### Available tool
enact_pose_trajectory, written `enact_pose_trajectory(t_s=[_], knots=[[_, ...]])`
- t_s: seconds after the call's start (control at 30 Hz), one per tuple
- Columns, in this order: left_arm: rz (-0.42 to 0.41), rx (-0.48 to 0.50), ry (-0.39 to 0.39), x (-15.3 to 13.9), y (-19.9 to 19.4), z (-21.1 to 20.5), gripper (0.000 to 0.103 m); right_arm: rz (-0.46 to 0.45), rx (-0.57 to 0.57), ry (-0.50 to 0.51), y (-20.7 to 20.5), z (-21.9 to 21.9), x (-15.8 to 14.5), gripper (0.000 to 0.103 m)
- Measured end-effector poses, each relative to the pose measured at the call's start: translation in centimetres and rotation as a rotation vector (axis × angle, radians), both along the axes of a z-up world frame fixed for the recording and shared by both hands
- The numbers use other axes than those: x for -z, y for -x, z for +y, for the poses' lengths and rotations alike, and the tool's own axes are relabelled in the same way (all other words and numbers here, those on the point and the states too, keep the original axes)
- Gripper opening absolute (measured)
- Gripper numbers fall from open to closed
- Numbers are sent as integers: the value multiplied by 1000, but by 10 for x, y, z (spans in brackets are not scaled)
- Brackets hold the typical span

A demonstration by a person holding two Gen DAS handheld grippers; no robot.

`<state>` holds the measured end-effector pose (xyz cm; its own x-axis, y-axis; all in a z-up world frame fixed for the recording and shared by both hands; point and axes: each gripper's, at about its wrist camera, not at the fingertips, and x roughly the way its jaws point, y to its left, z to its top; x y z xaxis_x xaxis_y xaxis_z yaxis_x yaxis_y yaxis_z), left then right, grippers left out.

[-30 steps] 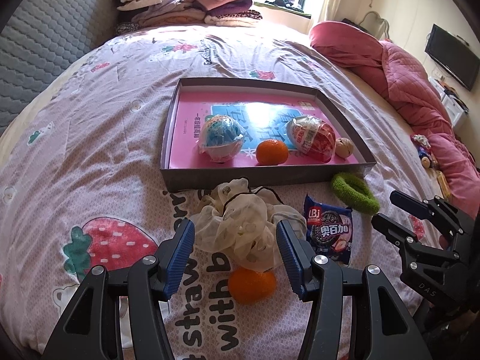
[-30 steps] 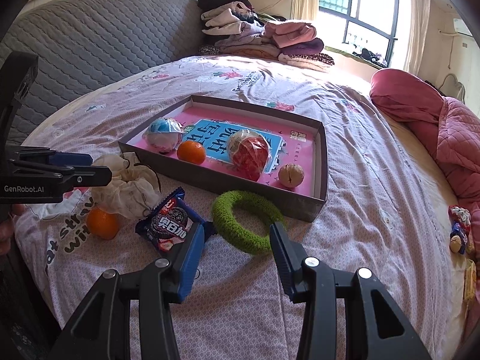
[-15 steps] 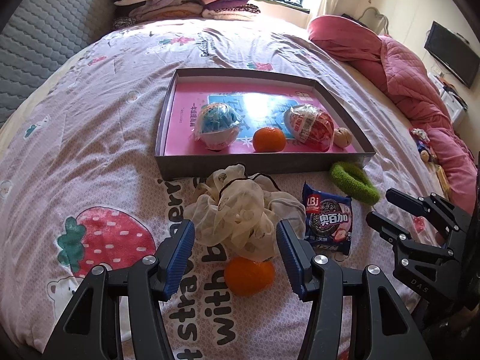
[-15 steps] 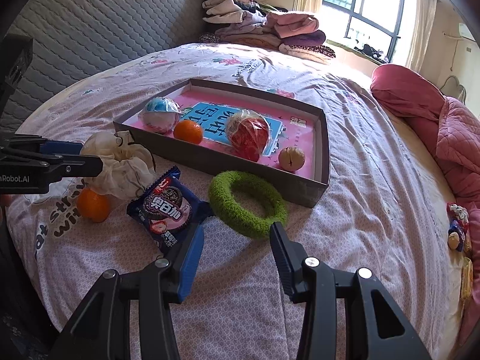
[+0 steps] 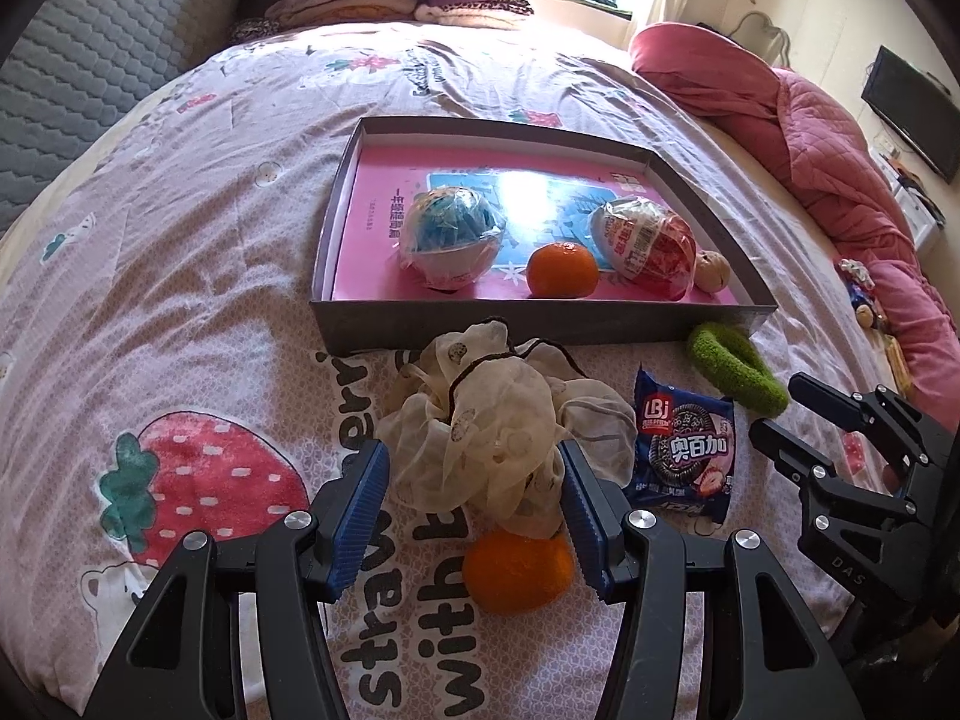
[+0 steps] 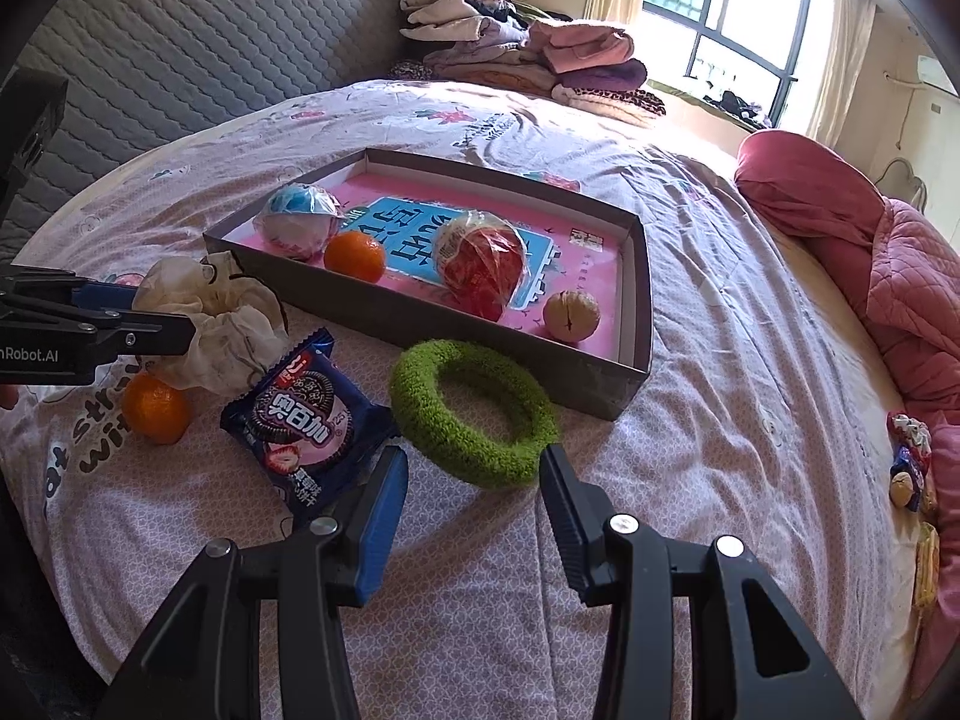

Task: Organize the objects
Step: 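Move left tool to the white mesh scrunchie while right tool approaches the green fuzzy ring, then close left tool on the scrunchie while right tool grasps the green ring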

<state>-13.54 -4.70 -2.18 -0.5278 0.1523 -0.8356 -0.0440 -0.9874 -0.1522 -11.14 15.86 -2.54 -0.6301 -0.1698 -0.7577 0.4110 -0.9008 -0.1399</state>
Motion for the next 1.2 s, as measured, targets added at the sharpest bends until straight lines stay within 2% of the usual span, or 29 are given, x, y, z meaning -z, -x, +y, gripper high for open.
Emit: enact_pose_trajectory(t_s=[0.17, 0.5, 0.73, 1.0, 1.2], knots=[[-1, -12, -8, 3, 5, -2, 58, 5, 2, -30, 4, -2, 4, 46], [-15, -31, -20, 12, 14, -5, 58, 19, 11, -17, 11, 0, 4, 45], [-13, -22, -47, 15, 19, -6, 58, -13, 18, 58, 20, 9, 4, 28], [-6, -7, -60, 17, 22, -5, 58, -52, 26, 148, 24, 17, 4, 21], [1, 10, -65, 15, 20, -2, 44, -79, 50, 215, 26, 26, 3, 19]])
